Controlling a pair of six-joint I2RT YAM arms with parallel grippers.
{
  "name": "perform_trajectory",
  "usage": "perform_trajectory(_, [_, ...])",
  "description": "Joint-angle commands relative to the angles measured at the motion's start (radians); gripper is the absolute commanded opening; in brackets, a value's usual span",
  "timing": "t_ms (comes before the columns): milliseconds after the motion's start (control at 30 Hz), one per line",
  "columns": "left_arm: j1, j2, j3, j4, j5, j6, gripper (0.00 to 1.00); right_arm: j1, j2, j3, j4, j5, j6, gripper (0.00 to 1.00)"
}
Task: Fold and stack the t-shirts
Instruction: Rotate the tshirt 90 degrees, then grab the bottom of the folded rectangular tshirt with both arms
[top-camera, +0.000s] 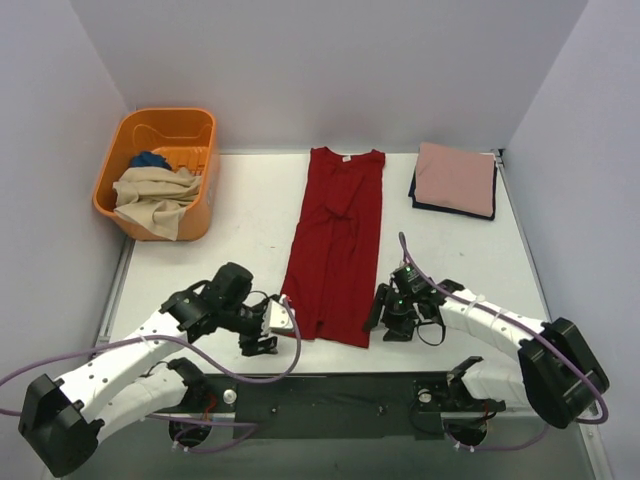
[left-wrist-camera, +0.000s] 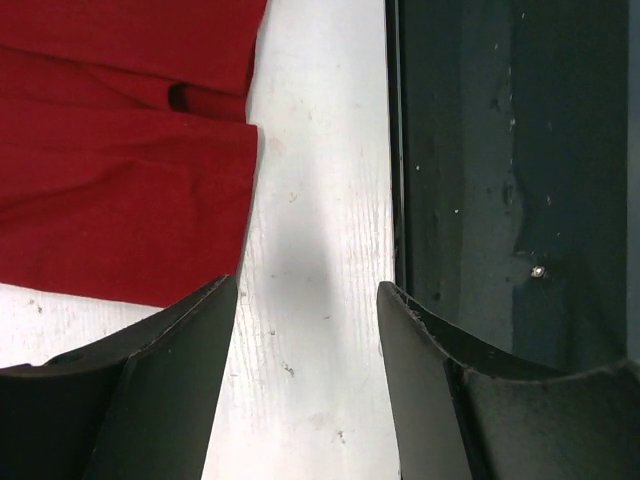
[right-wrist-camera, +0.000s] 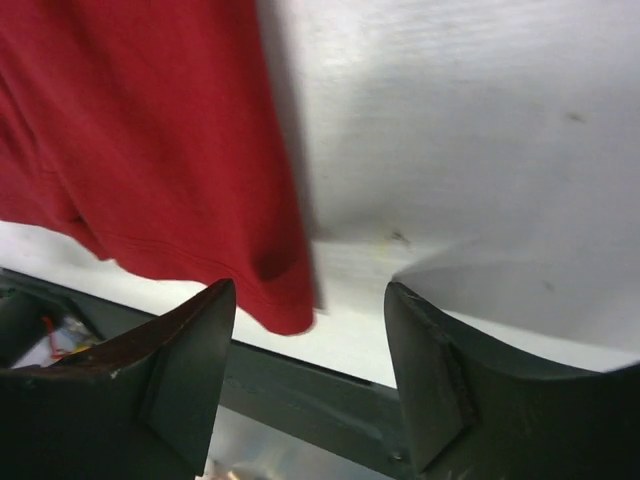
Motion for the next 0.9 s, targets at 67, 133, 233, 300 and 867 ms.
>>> perform_trajectory(67, [-0.039,0.023,-0.005,0.033,-0.068,0.151,0.68,0.035,0.163,-0.033,0.15,-0.062,0.06,0.45])
perform_trajectory(133, [-0.055,0.055,-0.009,0.02,-0.096,0.188,0.72,0.043,0.174,-0.017,0.111,-0.064,0.02,0.31])
perform_trajectory(233, [-0.124,0.109,-0.032,0.02,-0.195,0.213,0.74,0.031,0.148,-0.029,0.062,-0.104,-0.031,0.09])
perform_trajectory(300, [-0.17,0.112,-0.046,0.001,-0.211,0.259,0.74,0.012,0.116,-0.04,0.005,-0.105,-0.062,0.0])
perform_trajectory(867, [-0.433,0.228,-0.071,0.302,-0.323,0.302,0.77,-0.164,-0.058,-0.085,-0.258,-0.148,-0.223,0.32])
